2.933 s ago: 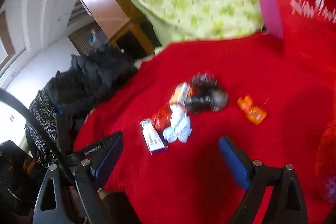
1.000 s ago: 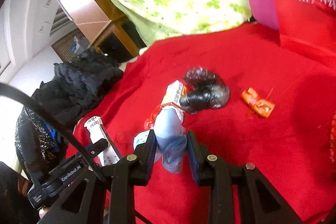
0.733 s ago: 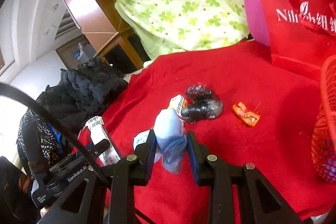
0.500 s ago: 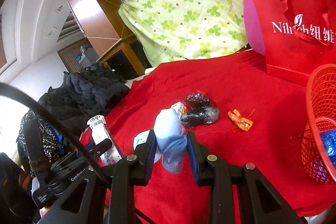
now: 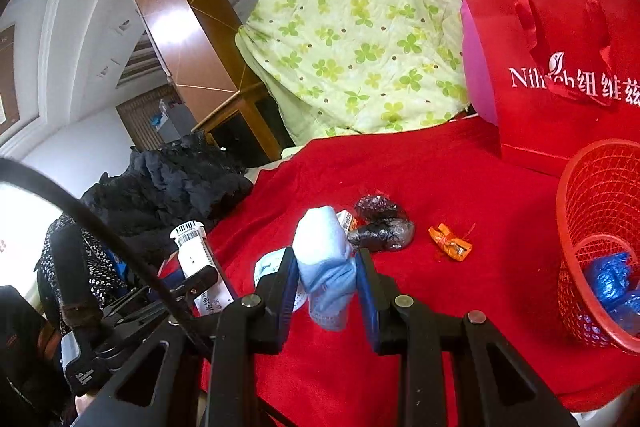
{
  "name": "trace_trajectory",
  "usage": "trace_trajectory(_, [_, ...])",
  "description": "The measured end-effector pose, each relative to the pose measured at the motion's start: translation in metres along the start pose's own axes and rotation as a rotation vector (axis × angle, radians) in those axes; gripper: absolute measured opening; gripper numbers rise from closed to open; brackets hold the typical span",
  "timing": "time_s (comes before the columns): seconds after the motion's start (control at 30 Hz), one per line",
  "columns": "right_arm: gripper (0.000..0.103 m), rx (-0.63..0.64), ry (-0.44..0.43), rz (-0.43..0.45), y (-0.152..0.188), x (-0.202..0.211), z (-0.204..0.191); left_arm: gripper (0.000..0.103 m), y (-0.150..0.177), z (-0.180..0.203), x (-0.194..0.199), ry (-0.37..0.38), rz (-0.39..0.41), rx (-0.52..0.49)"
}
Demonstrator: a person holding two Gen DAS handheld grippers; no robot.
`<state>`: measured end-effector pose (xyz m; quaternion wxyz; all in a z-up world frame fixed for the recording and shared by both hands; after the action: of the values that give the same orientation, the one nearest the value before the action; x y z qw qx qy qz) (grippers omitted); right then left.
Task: Collect trash
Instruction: 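Hold the white box in the left tool while the right tool carries the tissue toward the basket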
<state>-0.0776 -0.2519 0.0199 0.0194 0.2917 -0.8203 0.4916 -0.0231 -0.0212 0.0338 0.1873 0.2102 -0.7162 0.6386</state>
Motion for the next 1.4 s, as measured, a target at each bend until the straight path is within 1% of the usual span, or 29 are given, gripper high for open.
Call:
trace_trajectory(0.2, [0.031,0.005,-0.014,0.018,-0.002,0.008,-0.005,0.051,-0.003,0.003,0.011,-0.008,0.029,-0.012])
trace_trajectory(0.37, [0.031,0.022,-0.017,0.035,-0.003,0.015,-0.009,0.051,-0.003,0.004,0.015,-0.010,0.037,-0.016])
trace_trajectory(0.7, [0.031,0.041,-0.007,0.059,-0.004,0.028,-0.009,0.051,-0.002,0.017,0.024,-0.018,0.062,-0.055])
trace_trajectory(0.87, [0.031,0.057,0.010,0.085,-0.004,0.042,-0.009,0.051,-0.001,0.030,0.030,-0.013,0.072,-0.082])
trace_trajectory(1.13, [0.031,0.062,0.036,0.130,-0.008,0.067,0.002,0.051,-0.001,0.055,0.039,0.007,0.088,-0.128])
trace_trajectory(1.4, [0.031,0.068,0.054,0.153,-0.010,0.083,0.009,0.051,-0.003,0.081,0.046,0.024,0.100,-0.170])
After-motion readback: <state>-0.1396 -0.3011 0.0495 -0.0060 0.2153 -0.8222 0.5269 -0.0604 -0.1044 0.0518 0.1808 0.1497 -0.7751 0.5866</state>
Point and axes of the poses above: each gripper's, at about its wrist camera, not at the fingertips, and x roughly against the way its jaws point, z to its right, y to its underside, the point moved 3 cm from there along -x, roughly the way its jaws point, and after that the axes turned 11 degrees about -y, right-handed, at the moved point
